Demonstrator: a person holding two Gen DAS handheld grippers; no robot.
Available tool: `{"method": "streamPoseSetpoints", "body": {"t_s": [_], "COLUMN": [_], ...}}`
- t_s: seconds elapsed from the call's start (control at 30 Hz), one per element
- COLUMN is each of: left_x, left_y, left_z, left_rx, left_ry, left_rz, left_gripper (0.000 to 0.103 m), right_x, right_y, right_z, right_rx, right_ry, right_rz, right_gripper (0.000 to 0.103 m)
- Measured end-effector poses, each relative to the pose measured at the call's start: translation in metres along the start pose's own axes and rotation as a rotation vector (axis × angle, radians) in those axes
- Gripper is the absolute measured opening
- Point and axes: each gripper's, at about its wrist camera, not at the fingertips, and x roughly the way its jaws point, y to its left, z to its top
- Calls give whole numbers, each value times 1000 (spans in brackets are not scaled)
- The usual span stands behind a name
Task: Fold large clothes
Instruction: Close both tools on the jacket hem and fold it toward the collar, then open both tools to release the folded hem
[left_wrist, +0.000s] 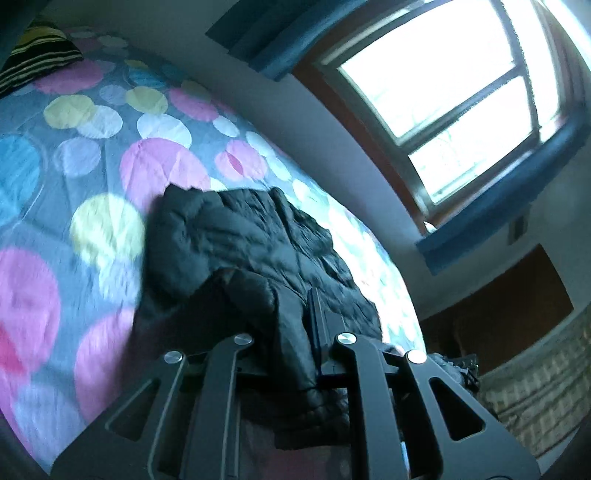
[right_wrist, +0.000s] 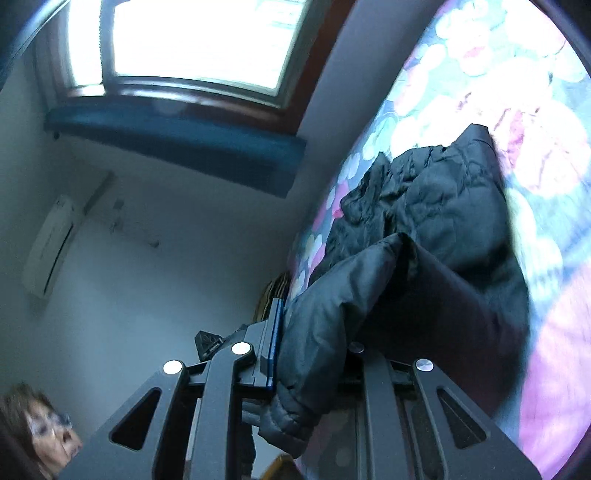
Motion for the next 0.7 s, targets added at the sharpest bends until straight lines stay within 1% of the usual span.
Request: {"method": "streamPoseSetpoints", "body": {"t_s": [0.03,0.07,0.13,0.2,0.27,0.37,0.43,0.5,0.57,0.63,0.67,0.7], "left_x": [8,24,47,79,100,130,142,148,150,148,145,141], "left_y": [2,9,21,36,50,69,80,87,84,78,76,73], "left_z": [5,16,27,39,42,44,44,45,46,48,48,48], "left_rx": [-3,-18,-33,-42,-55,-61,-79,-99,-76,-48,-43,-41], "left_ry": [2,11,28,46,67,100,112,114,115,117,115,115], "left_rz": [3,14,39,90,132,192,190,171,167,165,164,155], "left_gripper": [12,12,12,12,12,12,12,12,12,14,15,19], "right_x": [6,12,29,39,49,60,66,68,68,68,67,65], "right_y": [-6,-14,-39,-59,-81,-105,-118,-121,-120,-117,-115,-114], "right_z": [8,16,35,45,53,59,60,61,62,63,63,65], "right_rx": [10,30,87,136,175,217,242,245,233,221,217,213], "right_ry": [-3,-3,-3,0,0,3,-1,-4,-1,5,6,4], "right_rz": [-11,-14,-40,-70,-120,-166,-161,-150,-152,-151,-150,-147], "right_gripper": [17,17,17,17,17,17,17,17,17,19,22,24]}}
